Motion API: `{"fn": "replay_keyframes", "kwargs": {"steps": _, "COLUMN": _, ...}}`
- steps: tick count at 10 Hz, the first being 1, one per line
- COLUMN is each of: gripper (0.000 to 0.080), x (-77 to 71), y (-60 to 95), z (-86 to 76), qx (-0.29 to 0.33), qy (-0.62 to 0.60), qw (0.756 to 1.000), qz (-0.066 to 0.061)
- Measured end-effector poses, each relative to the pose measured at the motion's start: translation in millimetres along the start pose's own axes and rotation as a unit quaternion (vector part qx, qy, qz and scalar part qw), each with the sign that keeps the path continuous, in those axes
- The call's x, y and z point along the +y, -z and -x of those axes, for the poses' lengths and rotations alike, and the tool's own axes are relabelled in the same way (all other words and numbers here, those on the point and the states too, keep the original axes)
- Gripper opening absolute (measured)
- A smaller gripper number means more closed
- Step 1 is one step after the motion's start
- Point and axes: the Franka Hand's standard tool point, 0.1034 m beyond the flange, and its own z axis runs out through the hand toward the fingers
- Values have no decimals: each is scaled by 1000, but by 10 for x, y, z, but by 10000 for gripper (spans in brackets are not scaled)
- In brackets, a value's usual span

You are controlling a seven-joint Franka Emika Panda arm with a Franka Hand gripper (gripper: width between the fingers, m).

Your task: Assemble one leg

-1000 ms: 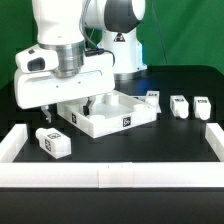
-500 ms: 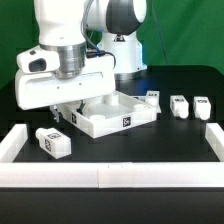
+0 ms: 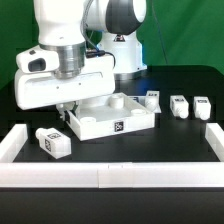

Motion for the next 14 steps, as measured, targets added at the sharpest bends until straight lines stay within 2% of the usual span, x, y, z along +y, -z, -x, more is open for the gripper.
{"fn": "replay_keyframes", "kwargs": {"steps": 1, "gripper": 52, "x": 11, "y": 10, "z": -12, "qx": 1, "qy": -17, "qw": 1000, "qz": 1}}
{"fn": "replay_keyframes", "kwargs": {"steps": 4, "gripper": 52, "x": -44, "y": 36, "z": -55, "qx": -11, "qy": -87, "qw": 996, "qz": -16}}
{"fn": "replay_keyframes", "kwargs": {"steps": 6, "gripper": 52, "x": -79, "y": 124, "z": -186, "qx": -29, "qy": -116, "qw": 992, "qz": -42}}
{"fn": "replay_keyframes", "kwargs": {"steps": 7, "gripper": 52, "x": -48, "y": 121, "z": -208, "qx": -24, "qy": -112, "qw": 993, "qz": -36}}
{"fn": "replay_keyframes", "kwargs": {"steps": 11, "gripper": 52, "x": -61, "y": 100, "z": -196, "qx": -27, "qy": -119, "qw": 992, "qz": -37}}
{"fn": "replay_keyframes", "kwargs": {"steps": 12, "gripper": 52, "x": -73, "y": 108, "z": -245, "qx": -27, "qy": -134, "qw": 990, "qz": -37}}
{"fn": "replay_keyframes", "kwargs": {"steps": 14, "gripper": 52, "x": -110, "y": 306, "z": -550, "qx": -27, "qy": -175, "qw": 983, "qz": -45}}
